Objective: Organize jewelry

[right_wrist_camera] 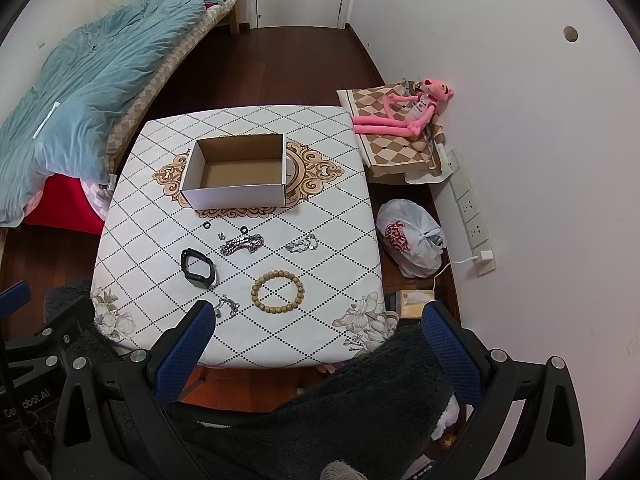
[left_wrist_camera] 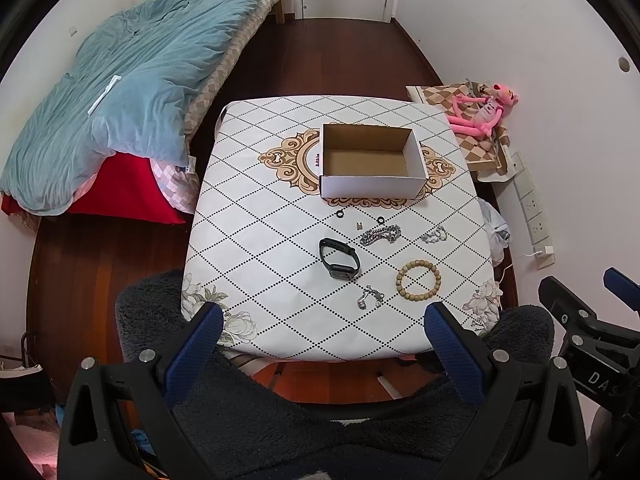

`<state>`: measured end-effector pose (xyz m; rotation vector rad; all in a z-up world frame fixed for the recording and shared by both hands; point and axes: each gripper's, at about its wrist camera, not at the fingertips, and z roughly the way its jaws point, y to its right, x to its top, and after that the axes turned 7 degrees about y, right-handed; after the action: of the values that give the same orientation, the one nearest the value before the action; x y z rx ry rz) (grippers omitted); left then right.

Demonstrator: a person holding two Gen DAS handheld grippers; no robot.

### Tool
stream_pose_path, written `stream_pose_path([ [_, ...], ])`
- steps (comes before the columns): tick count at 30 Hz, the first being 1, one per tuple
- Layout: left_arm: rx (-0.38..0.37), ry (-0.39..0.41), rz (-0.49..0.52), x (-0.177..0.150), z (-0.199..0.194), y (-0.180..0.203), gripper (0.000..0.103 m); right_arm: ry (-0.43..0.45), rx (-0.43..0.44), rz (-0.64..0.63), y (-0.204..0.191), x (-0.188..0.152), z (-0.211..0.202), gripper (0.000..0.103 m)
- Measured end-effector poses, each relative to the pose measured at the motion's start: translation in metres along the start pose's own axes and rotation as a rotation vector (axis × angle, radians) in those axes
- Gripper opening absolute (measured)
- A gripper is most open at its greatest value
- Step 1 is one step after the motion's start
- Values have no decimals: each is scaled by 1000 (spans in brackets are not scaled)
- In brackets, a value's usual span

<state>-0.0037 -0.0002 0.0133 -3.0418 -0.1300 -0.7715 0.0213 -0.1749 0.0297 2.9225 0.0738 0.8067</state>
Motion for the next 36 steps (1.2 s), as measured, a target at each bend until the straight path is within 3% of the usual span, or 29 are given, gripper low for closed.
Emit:
stream_pose_path([
  [30, -13, 16, 3, 8, -2, 8, 102, 34, -7, 5, 3, 5, -10, 103],
  [36, 33, 37, -4, 20, 33, 1, 102, 11, -29, 57, 9, 10, 29, 103],
])
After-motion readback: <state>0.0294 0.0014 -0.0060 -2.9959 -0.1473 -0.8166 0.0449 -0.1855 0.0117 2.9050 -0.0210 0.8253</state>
